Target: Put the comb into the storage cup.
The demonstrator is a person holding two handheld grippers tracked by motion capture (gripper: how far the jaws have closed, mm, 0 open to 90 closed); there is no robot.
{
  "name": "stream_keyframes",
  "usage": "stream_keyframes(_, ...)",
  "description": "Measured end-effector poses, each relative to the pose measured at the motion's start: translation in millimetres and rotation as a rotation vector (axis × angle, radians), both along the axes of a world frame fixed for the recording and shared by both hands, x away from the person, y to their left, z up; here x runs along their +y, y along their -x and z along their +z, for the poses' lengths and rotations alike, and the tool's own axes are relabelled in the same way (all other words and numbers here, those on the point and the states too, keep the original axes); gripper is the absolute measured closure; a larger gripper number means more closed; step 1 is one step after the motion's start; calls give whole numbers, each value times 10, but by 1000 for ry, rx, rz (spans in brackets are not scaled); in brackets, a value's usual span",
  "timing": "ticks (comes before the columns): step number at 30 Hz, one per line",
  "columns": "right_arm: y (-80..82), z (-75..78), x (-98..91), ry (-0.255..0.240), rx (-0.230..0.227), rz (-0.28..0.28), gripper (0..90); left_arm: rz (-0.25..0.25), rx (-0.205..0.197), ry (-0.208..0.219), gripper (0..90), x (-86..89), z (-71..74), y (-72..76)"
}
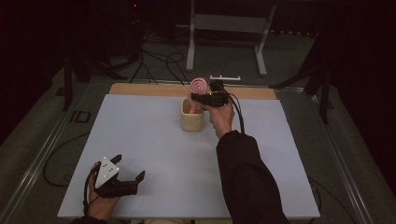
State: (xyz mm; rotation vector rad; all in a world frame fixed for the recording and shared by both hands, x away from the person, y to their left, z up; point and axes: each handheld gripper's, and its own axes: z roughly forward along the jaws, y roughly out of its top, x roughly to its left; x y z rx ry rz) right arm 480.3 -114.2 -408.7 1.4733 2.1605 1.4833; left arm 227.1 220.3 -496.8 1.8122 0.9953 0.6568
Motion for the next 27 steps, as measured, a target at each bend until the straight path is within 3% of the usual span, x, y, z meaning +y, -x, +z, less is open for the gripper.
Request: stream_keyframes(27, -94, -92, -38, -48, 7, -54, 605, 2, -1, 11, 0, 2, 2, -2)
